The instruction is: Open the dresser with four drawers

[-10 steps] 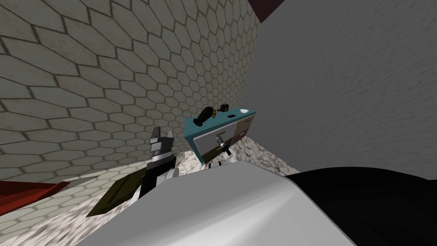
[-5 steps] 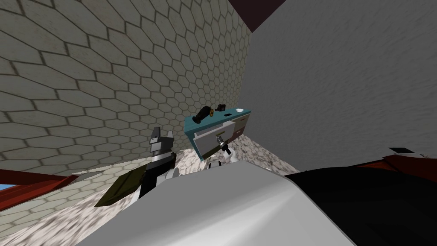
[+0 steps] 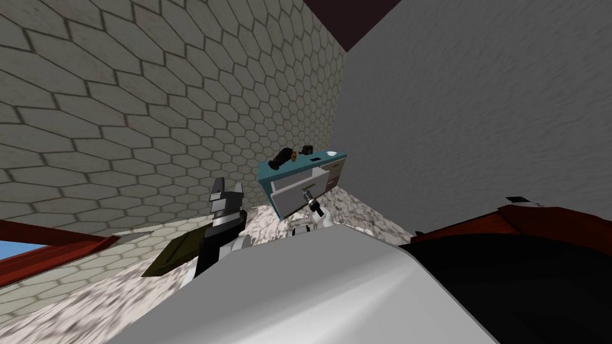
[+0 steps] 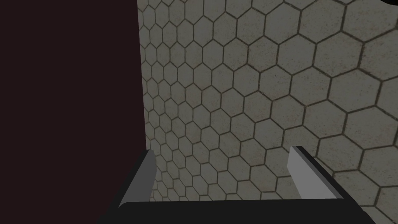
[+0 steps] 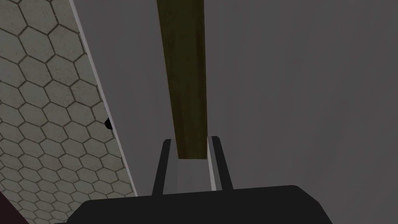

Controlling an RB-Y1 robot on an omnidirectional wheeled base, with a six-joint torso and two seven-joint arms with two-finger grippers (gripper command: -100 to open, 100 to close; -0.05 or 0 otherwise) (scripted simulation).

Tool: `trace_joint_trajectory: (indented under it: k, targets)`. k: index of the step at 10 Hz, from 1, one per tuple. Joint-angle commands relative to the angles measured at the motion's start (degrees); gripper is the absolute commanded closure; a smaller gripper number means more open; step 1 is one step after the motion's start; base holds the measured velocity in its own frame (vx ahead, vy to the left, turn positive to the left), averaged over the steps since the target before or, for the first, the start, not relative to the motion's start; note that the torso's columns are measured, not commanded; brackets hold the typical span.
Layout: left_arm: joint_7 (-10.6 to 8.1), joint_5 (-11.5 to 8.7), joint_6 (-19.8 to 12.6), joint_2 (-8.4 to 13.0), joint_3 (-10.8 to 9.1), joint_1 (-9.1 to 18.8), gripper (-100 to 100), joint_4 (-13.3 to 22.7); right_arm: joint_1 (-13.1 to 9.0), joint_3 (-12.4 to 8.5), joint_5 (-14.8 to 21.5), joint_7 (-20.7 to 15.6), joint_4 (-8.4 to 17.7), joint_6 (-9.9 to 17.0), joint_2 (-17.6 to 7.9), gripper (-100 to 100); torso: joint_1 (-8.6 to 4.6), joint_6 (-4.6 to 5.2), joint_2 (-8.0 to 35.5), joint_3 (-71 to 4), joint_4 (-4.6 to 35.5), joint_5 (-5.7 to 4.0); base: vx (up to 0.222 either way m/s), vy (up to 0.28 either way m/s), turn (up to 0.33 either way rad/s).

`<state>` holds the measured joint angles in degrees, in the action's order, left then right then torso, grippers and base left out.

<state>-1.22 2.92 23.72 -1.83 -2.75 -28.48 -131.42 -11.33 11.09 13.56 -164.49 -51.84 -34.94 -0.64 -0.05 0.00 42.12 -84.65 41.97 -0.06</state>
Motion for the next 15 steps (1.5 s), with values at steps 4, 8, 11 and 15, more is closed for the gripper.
trace_joint_trajectory:
  k: [4,8,11,15]
  targets:
    - [0.0,0.0,0.0,0.0,0.0,0.0,0,0.0,-4.1,-0.1,0.5,2.5,-1.2,5.0,-0.4,-100,0.1,-0.02,0.2,0.1,0.3,0.07,-0.059,-0.01,-0.013]
    - [0.0,0.0,0.0,0.0,0.0,0.0,0,0.0,-8.4,-0.2,1.1,4.9,-2.5,10.0,-0.8,-100,0.03,0.01,0.2,0.1,0.3,0.06,-0.064,-0.009,-0.012]
    - [0.0,0.0,0.0,0.0,0.0,0.0,0,0.0,-7.3,-0.2,1.0,4.4,-2.3,9.3,-0.7,0,0.09,0.0,0.1,0.1,0.4,0.08,-0.014,-0.003,-0.001]
    - [0.0,0.0,0.0,0.0,0.0,0.0,0,0.0,-7.3,-0.2,1.0,4.4,-2.3,9.3,-0.7,0,0.05,0.0,0.2,0.1,0.3,0.06,0.0,0.0,0.0]
